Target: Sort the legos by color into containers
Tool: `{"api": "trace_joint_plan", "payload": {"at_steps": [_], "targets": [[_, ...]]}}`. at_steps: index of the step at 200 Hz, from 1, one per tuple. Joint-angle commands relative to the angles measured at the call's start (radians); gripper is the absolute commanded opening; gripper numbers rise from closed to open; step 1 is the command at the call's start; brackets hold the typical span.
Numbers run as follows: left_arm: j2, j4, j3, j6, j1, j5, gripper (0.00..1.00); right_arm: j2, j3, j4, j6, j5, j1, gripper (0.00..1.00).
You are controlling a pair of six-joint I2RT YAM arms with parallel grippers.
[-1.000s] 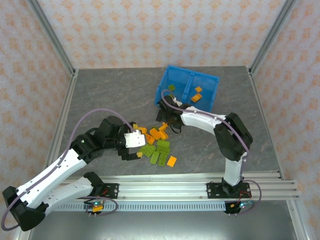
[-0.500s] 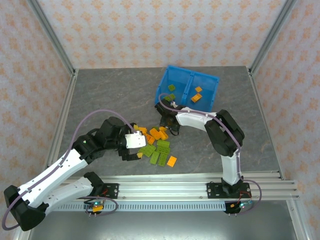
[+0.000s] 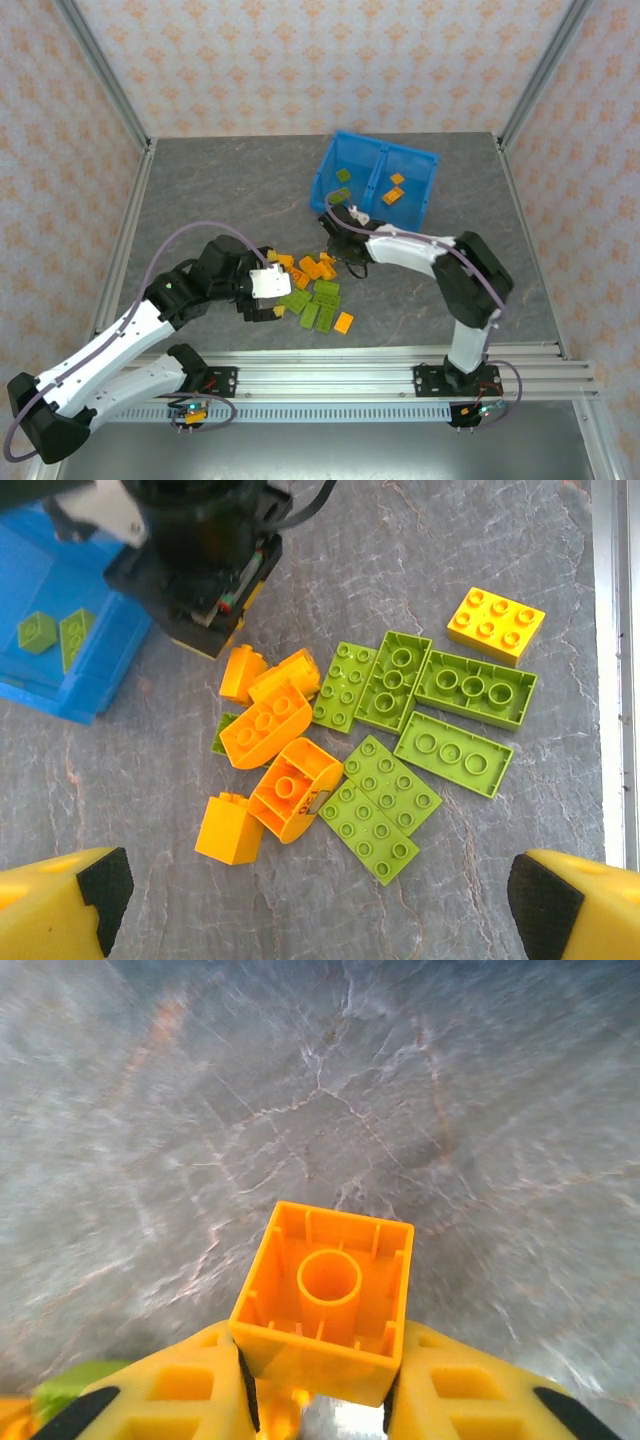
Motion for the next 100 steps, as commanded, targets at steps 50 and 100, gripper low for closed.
{"api": "trace_joint_plan", "payload": {"at_steps": [50,100], "targets": [[-0.073,0.108,-0.048,0.007,0.040,-0.031,1.00,-0.453,-0.133,0.052,-0.292,0.379,-0.051,0.30],[-0.068,0.113,-0.053,-0.001,0.042,-0.030,1.00,-0.149,0.142,-0.103,-0.399,0.131,-0.332,0.30]]}}
